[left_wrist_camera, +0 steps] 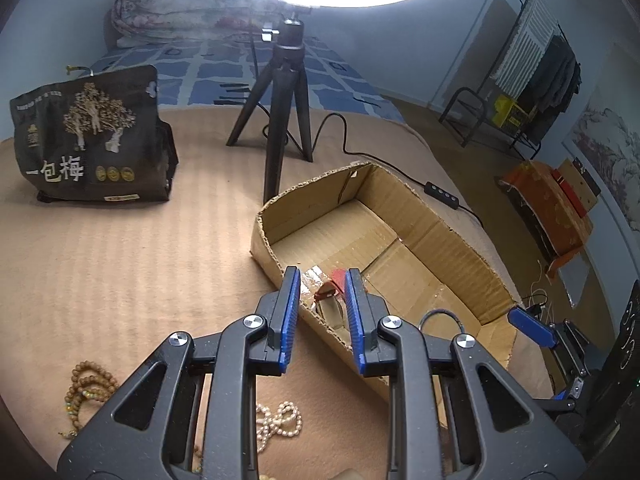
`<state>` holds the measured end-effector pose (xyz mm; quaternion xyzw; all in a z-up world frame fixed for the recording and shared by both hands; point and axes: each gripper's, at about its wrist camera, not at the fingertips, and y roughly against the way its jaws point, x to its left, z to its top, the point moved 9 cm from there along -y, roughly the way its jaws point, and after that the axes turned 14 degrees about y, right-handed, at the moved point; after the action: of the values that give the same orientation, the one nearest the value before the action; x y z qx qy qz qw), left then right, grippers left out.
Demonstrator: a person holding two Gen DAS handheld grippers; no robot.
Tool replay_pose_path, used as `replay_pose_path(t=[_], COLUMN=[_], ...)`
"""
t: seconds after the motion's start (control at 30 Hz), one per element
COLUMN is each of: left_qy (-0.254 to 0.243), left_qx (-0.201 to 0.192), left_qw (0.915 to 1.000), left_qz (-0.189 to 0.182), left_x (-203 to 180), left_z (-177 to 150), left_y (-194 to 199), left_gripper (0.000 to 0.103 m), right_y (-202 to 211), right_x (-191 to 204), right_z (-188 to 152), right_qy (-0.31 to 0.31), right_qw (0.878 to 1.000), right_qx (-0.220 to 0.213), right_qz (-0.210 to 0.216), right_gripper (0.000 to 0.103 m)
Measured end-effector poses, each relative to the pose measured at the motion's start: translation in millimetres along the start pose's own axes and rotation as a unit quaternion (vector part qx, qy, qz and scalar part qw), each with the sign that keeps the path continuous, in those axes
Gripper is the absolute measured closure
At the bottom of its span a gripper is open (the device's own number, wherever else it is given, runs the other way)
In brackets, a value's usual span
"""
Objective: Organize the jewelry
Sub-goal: 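Carry the watch with the left tool into the box while the right tool drops the bangle there, then withdraw both open tools from the box toward the remaining jewelry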
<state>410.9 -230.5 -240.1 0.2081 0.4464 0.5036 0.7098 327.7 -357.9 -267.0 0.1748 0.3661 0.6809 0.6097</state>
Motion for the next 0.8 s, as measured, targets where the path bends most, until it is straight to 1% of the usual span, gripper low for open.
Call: replay_pose_path(t=[0.23,0.53,0.6,0.63,0.67,0.8], left_qy=[0.002,-0.001,-0.006,-0.007,-0.006,-0.005], left_qx=[-0.015,-0.043,-0.053,-0.058,-0.065,-0.075], left_qw=[0.9999,0.9990,0.9984,0.9981,0.9976,0.9967], left_qz=[0.000,0.011,0.017,0.020,0.022,0.033], left_x=[7.2,34.3,44.1,48.9,55.8,82.3], left_z=[1.6,4.1,2.7,1.7,0.4,-7.1], left_y=[30.2,92.1,109.0,115.8,125.4,150.3], left_gripper=[0.081,0.081,0.073,0.065,0.063,0.063], right_y=[22.4,56.4,62.0,64.8,67.1,72.2], right_x=[8.9,32.5,39.5,44.2,49.5,70.8], right_z=[3.4,6.7,5.9,5.1,3.9,-0.2], right_qy=[0.004,0.018,0.019,0.022,0.026,0.043], right_qw=[1.000,0.999,0.999,0.999,0.999,0.997], right_qx=[-0.011,-0.028,-0.030,-0.031,-0.032,-0.032], right_qz=[0.004,0.019,0.028,0.032,0.036,0.053], right_gripper=[0.029,0.029,0.029,0.029,0.029,0.029])
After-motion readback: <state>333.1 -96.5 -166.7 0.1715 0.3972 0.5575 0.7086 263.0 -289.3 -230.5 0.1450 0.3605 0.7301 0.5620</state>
